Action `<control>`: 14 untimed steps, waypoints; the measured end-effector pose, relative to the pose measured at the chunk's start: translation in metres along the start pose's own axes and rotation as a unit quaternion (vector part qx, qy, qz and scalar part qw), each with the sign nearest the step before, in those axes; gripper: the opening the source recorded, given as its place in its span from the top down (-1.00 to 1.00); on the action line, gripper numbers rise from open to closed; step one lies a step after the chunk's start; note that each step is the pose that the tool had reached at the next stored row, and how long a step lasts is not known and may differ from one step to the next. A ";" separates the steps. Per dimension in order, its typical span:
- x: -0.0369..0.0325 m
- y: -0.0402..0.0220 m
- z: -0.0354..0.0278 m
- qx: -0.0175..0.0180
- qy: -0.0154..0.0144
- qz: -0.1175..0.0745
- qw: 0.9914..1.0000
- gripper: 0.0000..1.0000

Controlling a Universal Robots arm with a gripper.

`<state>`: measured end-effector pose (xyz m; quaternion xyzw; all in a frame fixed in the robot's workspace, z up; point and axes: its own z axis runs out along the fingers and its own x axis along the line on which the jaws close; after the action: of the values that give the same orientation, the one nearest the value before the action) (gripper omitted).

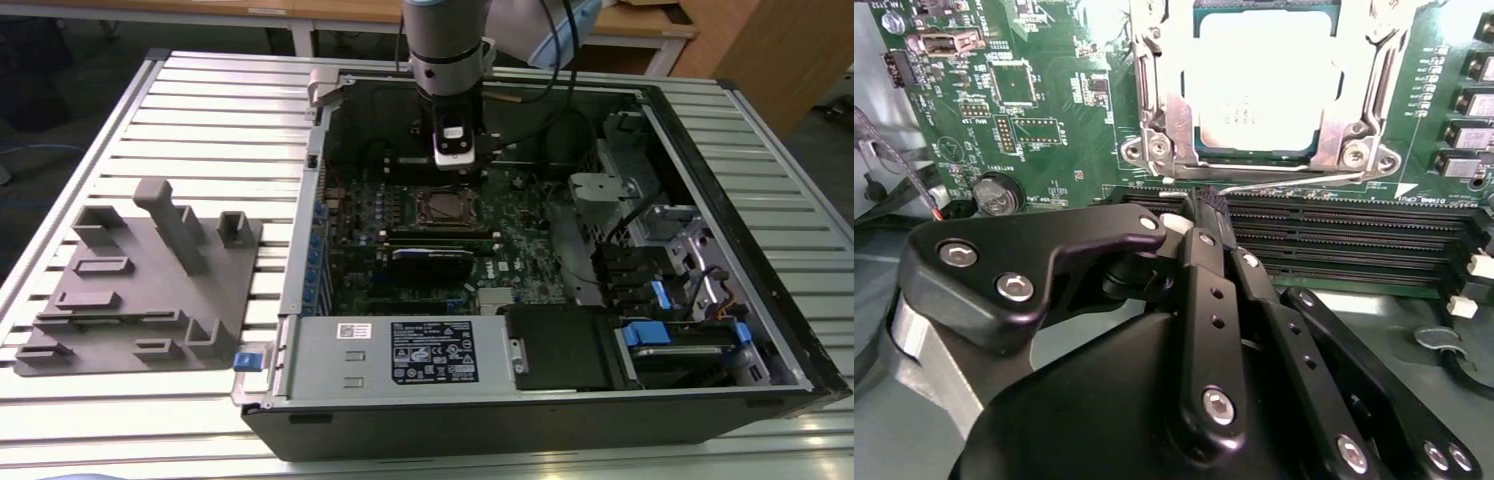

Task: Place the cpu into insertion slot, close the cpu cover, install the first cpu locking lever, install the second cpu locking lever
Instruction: 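Install the first cpu locking lever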

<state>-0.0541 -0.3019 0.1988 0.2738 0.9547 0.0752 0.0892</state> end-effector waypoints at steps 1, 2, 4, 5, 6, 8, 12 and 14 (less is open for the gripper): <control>0.0000 0.0000 0.0000 0.000 0.000 0.000 1.000 0.79; 0.0000 0.0000 0.0000 0.000 0.000 0.000 1.000 0.79; 0.0000 -0.0001 0.0000 0.000 0.000 0.000 1.000 0.79; 0.0001 -0.0001 0.0000 0.000 0.000 0.000 1.000 0.79; 0.0000 -0.0002 0.0001 0.000 0.000 0.000 1.000 0.79; -0.0003 -0.0008 0.0001 0.000 0.000 -0.001 1.000 0.79; -0.0015 -0.0026 0.0002 0.001 0.000 -0.004 1.000 0.79; -0.0020 -0.0034 0.0004 0.002 0.000 -0.007 1.000 0.79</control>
<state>-0.0542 -0.3058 0.1980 0.2677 0.9565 0.0729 0.0897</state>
